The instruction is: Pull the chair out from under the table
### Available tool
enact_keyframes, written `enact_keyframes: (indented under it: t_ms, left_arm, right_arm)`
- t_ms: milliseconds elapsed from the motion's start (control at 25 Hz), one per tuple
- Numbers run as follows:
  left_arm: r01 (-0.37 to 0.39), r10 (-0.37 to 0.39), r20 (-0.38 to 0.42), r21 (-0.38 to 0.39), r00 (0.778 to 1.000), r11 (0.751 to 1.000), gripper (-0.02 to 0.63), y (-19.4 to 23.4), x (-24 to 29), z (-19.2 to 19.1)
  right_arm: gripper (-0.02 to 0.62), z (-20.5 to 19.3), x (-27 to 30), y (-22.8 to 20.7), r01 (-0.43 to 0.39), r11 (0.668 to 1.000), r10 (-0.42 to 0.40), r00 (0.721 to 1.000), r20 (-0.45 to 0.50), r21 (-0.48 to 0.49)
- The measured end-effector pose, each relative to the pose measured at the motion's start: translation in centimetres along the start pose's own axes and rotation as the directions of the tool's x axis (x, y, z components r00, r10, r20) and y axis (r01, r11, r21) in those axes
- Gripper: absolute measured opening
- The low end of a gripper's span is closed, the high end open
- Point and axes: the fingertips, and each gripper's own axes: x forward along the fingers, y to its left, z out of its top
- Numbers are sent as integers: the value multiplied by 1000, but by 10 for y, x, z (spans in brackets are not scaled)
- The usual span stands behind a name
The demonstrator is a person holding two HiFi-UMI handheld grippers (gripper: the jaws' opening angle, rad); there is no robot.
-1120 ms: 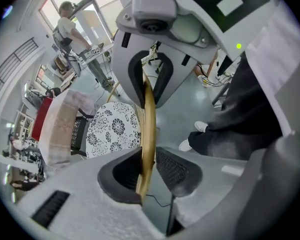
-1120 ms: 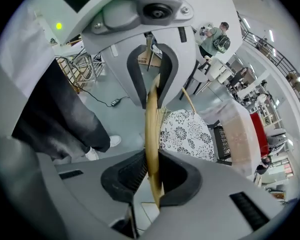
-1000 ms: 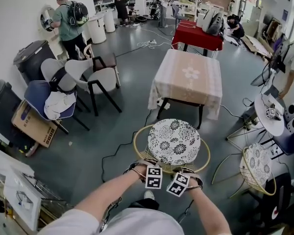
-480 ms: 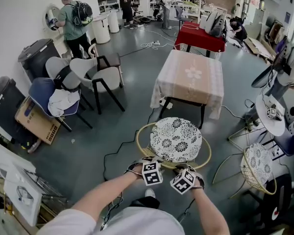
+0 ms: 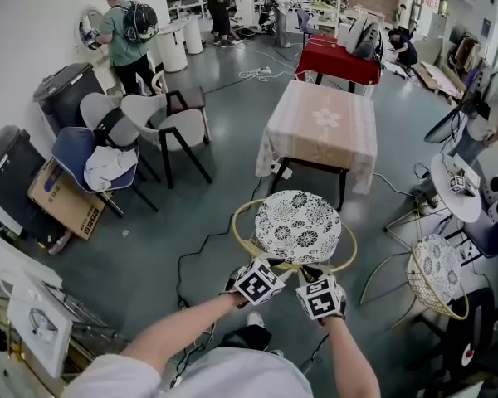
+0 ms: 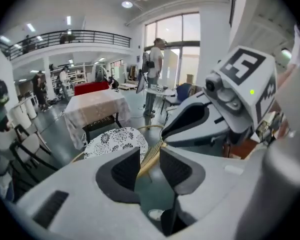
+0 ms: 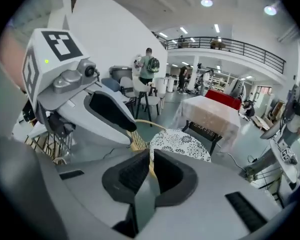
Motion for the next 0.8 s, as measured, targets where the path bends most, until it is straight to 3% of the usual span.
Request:
enact_keyframes:
  t_ms: [320,600,800]
  left_arm:
    - [-52,79,197,-139,977,989,87,-22,-32,41]
    - [-116,171,233,-234,957,965,7,-33,-50,42]
    - [-135,200,272,-241,941,961,6,-43,-59,50]
  right_arm:
    - [11,26,-44,6,43,986,-70,985,160,161]
    - [2,32,-76,12,-4,954,-79,962,263,299]
    - [2,36,-90,14,-30,940,-78,951,299,339]
